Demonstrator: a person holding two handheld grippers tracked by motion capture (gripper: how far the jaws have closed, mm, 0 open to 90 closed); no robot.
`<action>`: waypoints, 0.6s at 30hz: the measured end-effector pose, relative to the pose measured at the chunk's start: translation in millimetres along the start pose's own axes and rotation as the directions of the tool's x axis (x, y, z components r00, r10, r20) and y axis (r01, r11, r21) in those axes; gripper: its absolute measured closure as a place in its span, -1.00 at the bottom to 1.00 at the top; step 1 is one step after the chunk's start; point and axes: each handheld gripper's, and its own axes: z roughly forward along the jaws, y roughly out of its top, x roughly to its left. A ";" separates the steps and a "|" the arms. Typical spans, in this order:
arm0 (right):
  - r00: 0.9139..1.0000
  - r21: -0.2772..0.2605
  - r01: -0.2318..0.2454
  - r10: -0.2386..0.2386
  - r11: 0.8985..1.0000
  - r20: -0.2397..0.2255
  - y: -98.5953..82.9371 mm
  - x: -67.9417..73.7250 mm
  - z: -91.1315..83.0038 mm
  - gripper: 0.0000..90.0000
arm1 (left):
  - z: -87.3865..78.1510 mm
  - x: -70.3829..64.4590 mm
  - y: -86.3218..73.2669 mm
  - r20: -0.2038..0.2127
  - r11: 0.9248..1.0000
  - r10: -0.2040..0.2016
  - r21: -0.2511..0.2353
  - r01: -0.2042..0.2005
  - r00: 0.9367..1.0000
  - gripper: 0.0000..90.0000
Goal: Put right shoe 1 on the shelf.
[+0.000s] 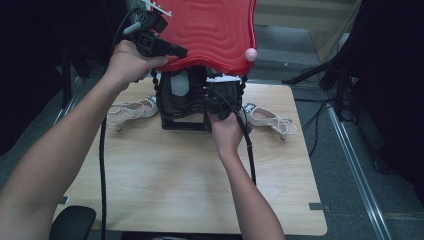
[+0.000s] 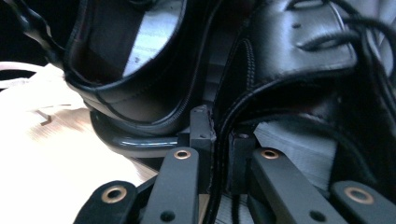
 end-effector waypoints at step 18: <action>0.992 0.019 -0.017 0.019 1.000 -0.124 -1.0 1.5 -11.9 0.39 | 0.6 -0.1 -1.7 -0.005 1.000 -0.016 -0.018 0.016 1.000 1.00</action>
